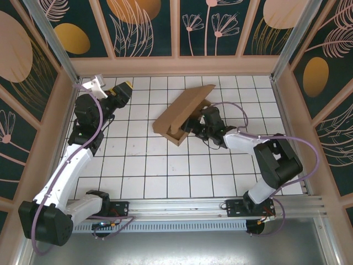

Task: Fold the paper box

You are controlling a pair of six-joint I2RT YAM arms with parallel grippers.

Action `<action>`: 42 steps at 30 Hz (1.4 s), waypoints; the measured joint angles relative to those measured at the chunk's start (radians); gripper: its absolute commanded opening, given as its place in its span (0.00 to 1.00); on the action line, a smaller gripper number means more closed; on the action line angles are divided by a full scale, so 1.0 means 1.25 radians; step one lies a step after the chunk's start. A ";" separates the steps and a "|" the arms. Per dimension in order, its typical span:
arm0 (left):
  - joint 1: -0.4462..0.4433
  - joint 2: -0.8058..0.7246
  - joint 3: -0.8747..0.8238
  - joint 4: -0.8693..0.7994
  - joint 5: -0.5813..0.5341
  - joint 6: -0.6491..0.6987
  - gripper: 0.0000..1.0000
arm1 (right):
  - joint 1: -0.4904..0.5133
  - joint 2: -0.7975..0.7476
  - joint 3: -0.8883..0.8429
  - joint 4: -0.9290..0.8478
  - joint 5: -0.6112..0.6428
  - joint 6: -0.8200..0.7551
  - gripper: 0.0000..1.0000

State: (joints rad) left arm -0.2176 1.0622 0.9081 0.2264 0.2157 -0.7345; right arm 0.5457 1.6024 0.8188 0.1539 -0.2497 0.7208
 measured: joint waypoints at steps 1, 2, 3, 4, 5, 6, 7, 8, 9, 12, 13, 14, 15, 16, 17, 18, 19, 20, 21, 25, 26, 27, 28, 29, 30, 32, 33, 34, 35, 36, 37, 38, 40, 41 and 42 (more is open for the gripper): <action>0.000 -0.002 -0.002 -0.001 -0.003 0.000 0.58 | -0.005 0.000 0.002 -0.005 0.007 -0.015 0.74; 0.000 -0.005 -0.005 -0.003 -0.007 0.000 0.58 | -0.012 0.002 0.010 -0.022 0.016 -0.039 0.72; 0.000 -0.007 -0.007 -0.006 -0.012 0.000 0.58 | -0.016 0.006 0.024 -0.046 0.030 -0.067 0.70; 0.000 -0.008 -0.011 -0.006 -0.014 0.000 0.58 | -0.017 0.013 0.046 -0.070 0.045 -0.098 0.70; 0.000 -0.009 -0.015 -0.011 -0.019 0.001 0.58 | -0.016 0.022 0.070 -0.091 0.057 -0.131 0.69; 0.000 -0.010 -0.020 -0.018 -0.026 0.002 0.58 | -0.011 0.030 0.099 -0.111 0.074 -0.164 0.67; 0.000 -0.010 -0.023 -0.023 -0.032 0.004 0.58 | -0.006 0.034 0.123 -0.126 0.082 -0.191 0.66; 0.000 -0.010 -0.028 -0.033 -0.041 0.007 0.58 | -0.001 0.041 0.157 -0.147 0.088 -0.219 0.65; 0.000 -0.010 -0.031 -0.043 -0.052 0.009 0.58 | 0.006 0.049 0.196 -0.165 0.092 -0.247 0.65; 0.000 -0.010 -0.040 -0.062 -0.077 0.013 0.58 | 0.023 0.100 0.347 -0.219 0.095 -0.321 0.65; 0.000 -0.010 -0.041 -0.065 -0.081 0.013 0.58 | 0.027 0.126 0.404 -0.236 0.095 -0.342 0.65; 0.000 -0.010 -0.042 -0.070 -0.085 0.013 0.58 | 0.031 0.163 0.480 -0.256 0.097 -0.367 0.66; 0.000 -0.010 -0.042 -0.074 -0.090 0.013 0.58 | 0.033 0.201 0.549 -0.268 0.102 -0.389 0.67; 0.000 -0.010 -0.042 -0.077 -0.094 0.013 0.58 | 0.033 0.229 0.597 -0.278 0.107 -0.406 0.68; 0.000 -0.010 -0.042 -0.082 -0.097 0.012 0.57 | 0.033 0.263 0.649 -0.292 0.111 -0.424 0.69; 0.000 -0.010 -0.043 -0.084 -0.097 0.012 0.57 | 0.032 0.294 0.694 -0.305 0.116 -0.439 0.69; 0.000 -0.010 -0.046 -0.083 -0.096 0.008 0.56 | 0.031 0.318 0.722 -0.316 0.117 -0.451 0.70; 0.000 -0.010 -0.051 -0.083 -0.092 0.003 0.55 | 0.030 0.345 0.749 -0.329 0.118 -0.466 0.72; 0.000 -0.008 -0.057 -0.083 -0.086 -0.004 0.54 | 0.028 0.367 0.768 -0.342 0.118 -0.477 0.74; -0.007 0.018 -0.072 -0.085 -0.058 -0.016 0.53 | 0.024 0.435 0.814 -0.379 0.118 -0.512 0.75; -0.013 0.024 -0.075 -0.091 -0.055 -0.016 0.53 | 0.024 0.451 0.832 -0.392 0.118 -0.516 0.75; -0.017 0.027 -0.079 -0.098 -0.054 -0.016 0.53 | 0.023 0.463 0.844 -0.397 0.118 -0.521 0.75; -0.021 0.027 -0.081 -0.104 -0.053 -0.015 0.54 | 0.023 0.466 0.847 -0.396 0.118 -0.526 0.75; -0.024 0.026 -0.082 -0.109 -0.053 -0.015 0.54 | 0.022 0.466 0.847 -0.397 0.118 -0.531 0.75; -0.028 0.026 -0.083 -0.109 -0.053 -0.015 0.55 | 0.021 0.464 0.847 -0.394 0.117 -0.535 0.75; -0.035 0.026 -0.083 -0.109 -0.053 -0.014 0.56 | 0.015 0.462 0.846 -0.392 0.113 -0.544 0.75; -0.042 0.027 -0.085 -0.108 -0.054 -0.012 0.57 | 0.009 0.461 0.844 -0.390 0.104 -0.549 0.75; -0.049 0.028 -0.087 -0.107 -0.053 -0.010 0.57 | 0.001 0.459 0.840 -0.388 0.096 -0.552 0.75; -0.058 0.031 -0.089 -0.107 -0.050 -0.007 0.57 | -0.010 0.457 0.836 -0.387 0.089 -0.552 0.76; -0.068 0.039 -0.092 -0.106 -0.046 -0.004 0.58 | -0.024 0.457 0.829 -0.385 0.081 -0.553 0.76; -0.074 0.047 -0.096 -0.104 -0.042 -0.003 0.58 | -0.037 0.456 0.824 -0.384 0.078 -0.555 0.76; -0.081 0.060 -0.102 -0.100 -0.035 0.000 0.58 | -0.051 0.456 0.819 -0.383 0.075 -0.555 0.76; -0.088 0.080 -0.113 -0.100 -0.032 0.002 0.58 | -0.080 0.456 0.813 -0.384 0.072 -0.557 0.77; -0.089 0.092 -0.117 -0.101 -0.030 0.006 0.58 | -0.093 0.456 0.812 -0.384 0.072 -0.558 0.78; -0.089 0.103 -0.120 -0.101 -0.030 0.010 0.58 | -0.103 0.456 0.812 -0.384 0.072 -0.558 0.78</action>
State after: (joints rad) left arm -0.3290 1.1908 0.7586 0.0998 0.1780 -0.7223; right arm 0.4171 2.1719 1.8343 -0.3260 -0.1593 0.0235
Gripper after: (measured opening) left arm 0.579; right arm 0.773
